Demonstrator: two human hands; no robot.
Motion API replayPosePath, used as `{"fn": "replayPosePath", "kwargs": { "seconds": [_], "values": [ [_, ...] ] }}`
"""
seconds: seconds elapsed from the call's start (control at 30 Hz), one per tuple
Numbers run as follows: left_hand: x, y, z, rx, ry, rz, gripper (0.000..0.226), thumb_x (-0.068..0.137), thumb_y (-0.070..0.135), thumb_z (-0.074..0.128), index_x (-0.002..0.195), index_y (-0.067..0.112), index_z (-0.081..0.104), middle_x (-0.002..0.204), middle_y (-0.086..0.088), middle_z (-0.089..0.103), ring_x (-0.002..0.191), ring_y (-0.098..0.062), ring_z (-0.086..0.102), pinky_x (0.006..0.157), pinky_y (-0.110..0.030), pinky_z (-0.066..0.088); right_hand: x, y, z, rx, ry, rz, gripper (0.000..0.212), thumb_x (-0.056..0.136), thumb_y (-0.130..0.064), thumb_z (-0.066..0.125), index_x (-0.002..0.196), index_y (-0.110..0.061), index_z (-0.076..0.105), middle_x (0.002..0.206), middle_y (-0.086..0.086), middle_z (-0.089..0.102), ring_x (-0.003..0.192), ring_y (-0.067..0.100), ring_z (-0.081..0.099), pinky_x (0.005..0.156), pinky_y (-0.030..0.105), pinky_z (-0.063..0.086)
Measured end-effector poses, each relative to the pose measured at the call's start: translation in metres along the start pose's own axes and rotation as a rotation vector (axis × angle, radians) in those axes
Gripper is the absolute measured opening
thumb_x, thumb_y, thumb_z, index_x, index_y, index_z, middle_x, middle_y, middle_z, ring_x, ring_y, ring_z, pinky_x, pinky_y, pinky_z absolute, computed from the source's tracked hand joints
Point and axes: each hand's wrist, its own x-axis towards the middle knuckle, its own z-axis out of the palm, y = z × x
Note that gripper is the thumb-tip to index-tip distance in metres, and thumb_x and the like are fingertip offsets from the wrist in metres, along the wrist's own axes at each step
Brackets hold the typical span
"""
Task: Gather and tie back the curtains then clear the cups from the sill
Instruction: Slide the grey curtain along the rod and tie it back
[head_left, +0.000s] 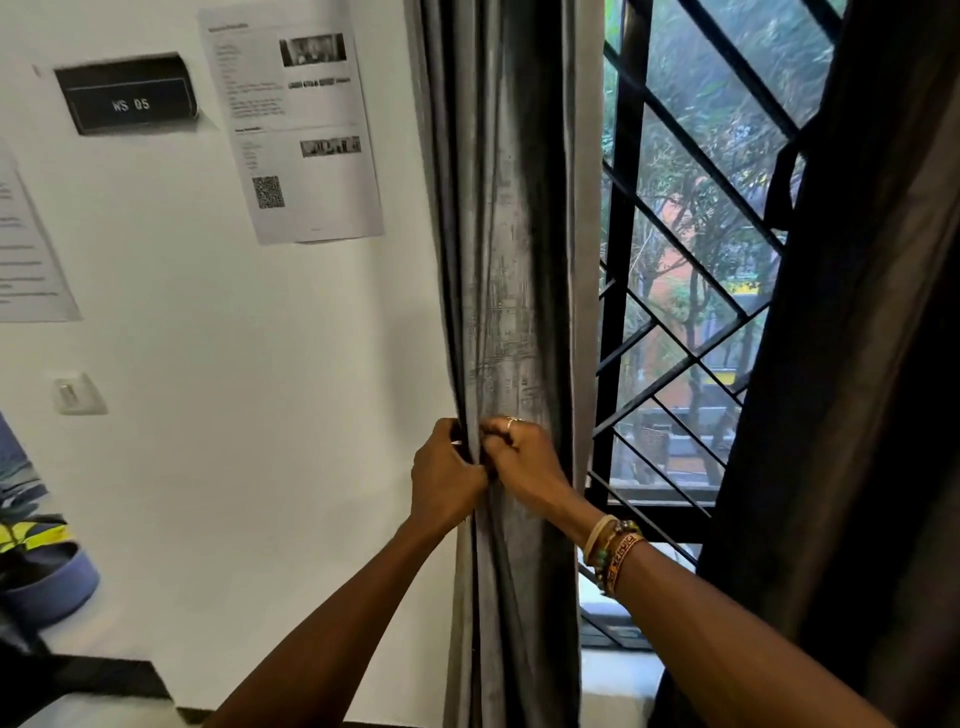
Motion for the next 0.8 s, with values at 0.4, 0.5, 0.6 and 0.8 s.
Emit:
{"fn": "replayPosePath", "kwargs": {
  "seconds": [0.4,0.5,0.6,0.8],
  "values": [
    [0.01,-0.015,-0.004,0.22,0.058,0.043,0.04,0.096,0.042,0.058,0.123,0.012,0.059,0.113,-0.008,0.057,0.096,-0.018,0.057,0.081,-0.03,0.05,0.013,0.042,-0.06,-0.016,0.608,0.302,0.048,0.086,-0.04,0.071,0.124,-0.013,0.057,0.124,0.011,0.062,0.117,0.029,0.058,0.097,0.045,0.051],
    [0.009,-0.013,0.001,0.167,0.038,0.036,0.04,0.098,0.042,0.055,0.126,0.013,0.056,0.115,-0.008,0.061,0.1,-0.023,0.062,0.082,-0.031,0.049,0.004,0.039,-0.039,-0.07,0.456,0.139,0.022,0.1,-0.022,0.056,0.079,-0.02,0.059,0.066,-0.002,0.055,0.062,0.014,0.053,0.053,0.025,0.041],
    [0.007,-0.009,0.008,0.158,0.04,0.038,0.036,0.098,0.043,0.053,0.125,0.018,0.056,0.114,-0.006,0.066,0.102,-0.025,0.064,0.087,-0.039,0.054,-0.004,0.023,-0.011,0.008,0.295,0.024,0.036,0.102,-0.017,0.053,0.068,-0.027,0.051,0.063,-0.01,0.048,0.056,0.0,0.044,0.052,0.014,0.034],
    [0.003,-0.01,0.019,-0.052,-0.094,-0.036,0.037,0.088,0.041,0.06,0.118,0.02,0.055,0.104,0.005,0.064,0.097,-0.016,0.065,0.082,-0.026,0.055,-0.01,0.009,0.017,0.206,-0.064,0.073,0.069,0.097,-0.057,0.028,0.152,-0.015,0.037,0.157,0.002,0.037,0.144,0.008,0.032,0.122,0.033,0.025]
  ]
}}
